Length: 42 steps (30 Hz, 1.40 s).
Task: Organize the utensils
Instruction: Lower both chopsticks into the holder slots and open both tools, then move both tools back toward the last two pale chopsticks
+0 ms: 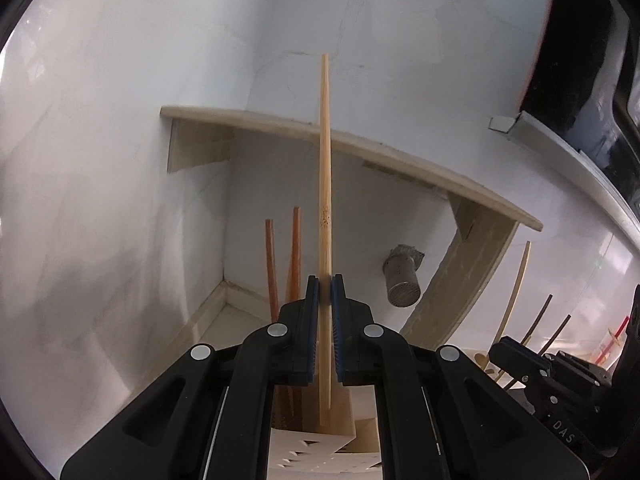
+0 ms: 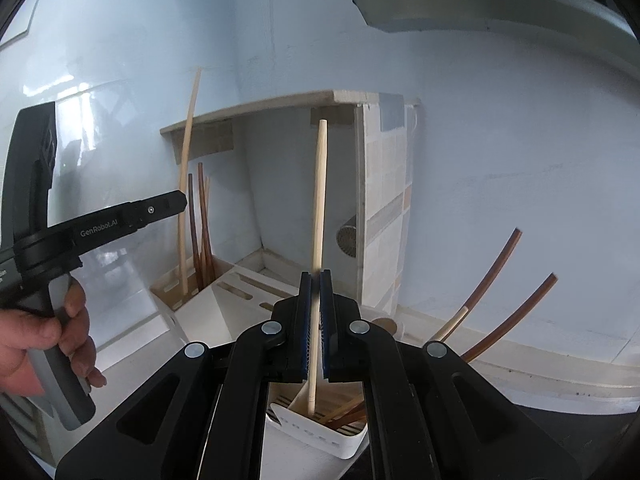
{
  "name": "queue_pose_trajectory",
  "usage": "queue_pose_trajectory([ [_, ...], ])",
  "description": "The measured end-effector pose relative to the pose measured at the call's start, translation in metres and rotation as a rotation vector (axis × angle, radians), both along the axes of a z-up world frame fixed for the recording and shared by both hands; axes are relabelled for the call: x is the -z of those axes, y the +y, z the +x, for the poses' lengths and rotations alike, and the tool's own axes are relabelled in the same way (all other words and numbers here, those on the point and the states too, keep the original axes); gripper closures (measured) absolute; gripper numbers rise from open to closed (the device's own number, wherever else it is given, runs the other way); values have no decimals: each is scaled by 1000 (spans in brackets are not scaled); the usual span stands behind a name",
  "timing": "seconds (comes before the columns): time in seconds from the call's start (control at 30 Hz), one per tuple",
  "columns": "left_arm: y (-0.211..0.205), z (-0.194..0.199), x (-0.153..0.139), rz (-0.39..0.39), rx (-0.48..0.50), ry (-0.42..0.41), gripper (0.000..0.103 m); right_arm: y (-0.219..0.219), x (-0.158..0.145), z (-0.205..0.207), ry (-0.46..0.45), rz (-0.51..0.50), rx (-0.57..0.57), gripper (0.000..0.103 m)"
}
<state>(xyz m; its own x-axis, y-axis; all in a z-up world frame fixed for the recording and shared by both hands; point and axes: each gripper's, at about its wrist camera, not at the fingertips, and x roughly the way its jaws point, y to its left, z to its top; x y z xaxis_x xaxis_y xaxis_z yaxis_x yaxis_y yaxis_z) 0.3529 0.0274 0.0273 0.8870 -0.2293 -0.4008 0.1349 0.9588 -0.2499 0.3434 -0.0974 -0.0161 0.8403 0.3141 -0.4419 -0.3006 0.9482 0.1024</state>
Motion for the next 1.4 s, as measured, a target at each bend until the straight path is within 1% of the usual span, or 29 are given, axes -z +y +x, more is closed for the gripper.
queue_pose_trajectory([
  [0.07,0,2,3,-3,1,14,97,-2,0,1,10,5,7,98],
  [0.2,-4,2,7,37,26,49,95,-2,4,6,58,3,-9,96],
  [0.23,-5,0,7,45,31,48,95,-2,4,5,59,-3,-13,93],
  [0.27,-5,-2,6,48,32,47,94,0,4,5,59,-6,-15,85],
  [0.33,-4,-6,4,50,31,46,90,-1,3,2,59,-5,-14,76],
  [0.4,-6,-9,2,63,27,42,84,-1,2,0,63,-4,-11,76],
  [0.5,-4,-17,0,66,26,46,80,-1,1,-7,62,-7,-8,73],
  [0.57,-4,-22,-1,74,26,44,77,-2,-1,-13,56,-10,-5,68],
  [0.67,-4,-27,-2,85,21,51,76,-5,-3,-23,50,-12,-3,62],
  [0.73,0,-36,-3,89,16,56,75,-5,-4,-27,53,-14,-7,60],
  [0.9,2,-55,-2,107,13,75,60,-7,-3,-40,70,-25,-26,59],
  [0.97,1,-63,-2,121,15,79,57,-5,-3,-44,71,-28,-30,55],
  [1.03,2,-71,1,127,13,89,54,-8,-3,-51,73,-28,-33,53],
  [1.1,3,-78,4,141,-3,112,51,-5,-1,-54,85,-31,-41,52],
  [1.13,4,-80,7,157,-27,144,49,-4,0,-56,90,-32,-45,52],
  [1.17,7,-82,11,150,-35,173,49,-3,0,-58,100,-31,-51,52],
  [1.23,10,-82,18,137,-31,216,49,-1,2,-60,120,-35,-62,51],
  [1.33,10,-87,32,156,-11,277,48,1,5,-62,146,-39,-73,47],
  [1.4,10,-88,42,166,1,333,46,1,8,-64,156,-45,-72,46],
])
